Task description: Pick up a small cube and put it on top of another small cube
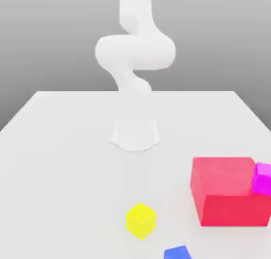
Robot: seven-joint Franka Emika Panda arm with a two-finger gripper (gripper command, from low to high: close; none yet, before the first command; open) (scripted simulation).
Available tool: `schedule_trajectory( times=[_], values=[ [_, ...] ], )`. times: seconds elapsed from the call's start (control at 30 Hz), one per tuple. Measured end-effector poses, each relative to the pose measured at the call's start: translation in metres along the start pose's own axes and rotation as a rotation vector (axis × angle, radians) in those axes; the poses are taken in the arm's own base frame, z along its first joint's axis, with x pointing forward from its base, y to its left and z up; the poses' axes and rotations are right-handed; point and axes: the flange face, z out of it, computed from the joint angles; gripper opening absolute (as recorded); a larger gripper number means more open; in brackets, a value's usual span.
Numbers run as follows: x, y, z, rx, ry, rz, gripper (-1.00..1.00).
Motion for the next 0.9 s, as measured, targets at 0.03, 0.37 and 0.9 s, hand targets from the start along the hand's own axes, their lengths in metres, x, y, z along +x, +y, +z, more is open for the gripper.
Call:
schedule_trajectory(
  times=[0.03,0.37,0.9],
  values=[
    [-0.001,-0.002,0.019,-0.018,-0.021,-0.008,0.0],
    [-0.038,-0.004,0.196,-0.179,-0.215,-0.091,0.0],
    [-0.186,0.079,0.433,-0.417,-0.537,-0.227,0.0]
  ],
)
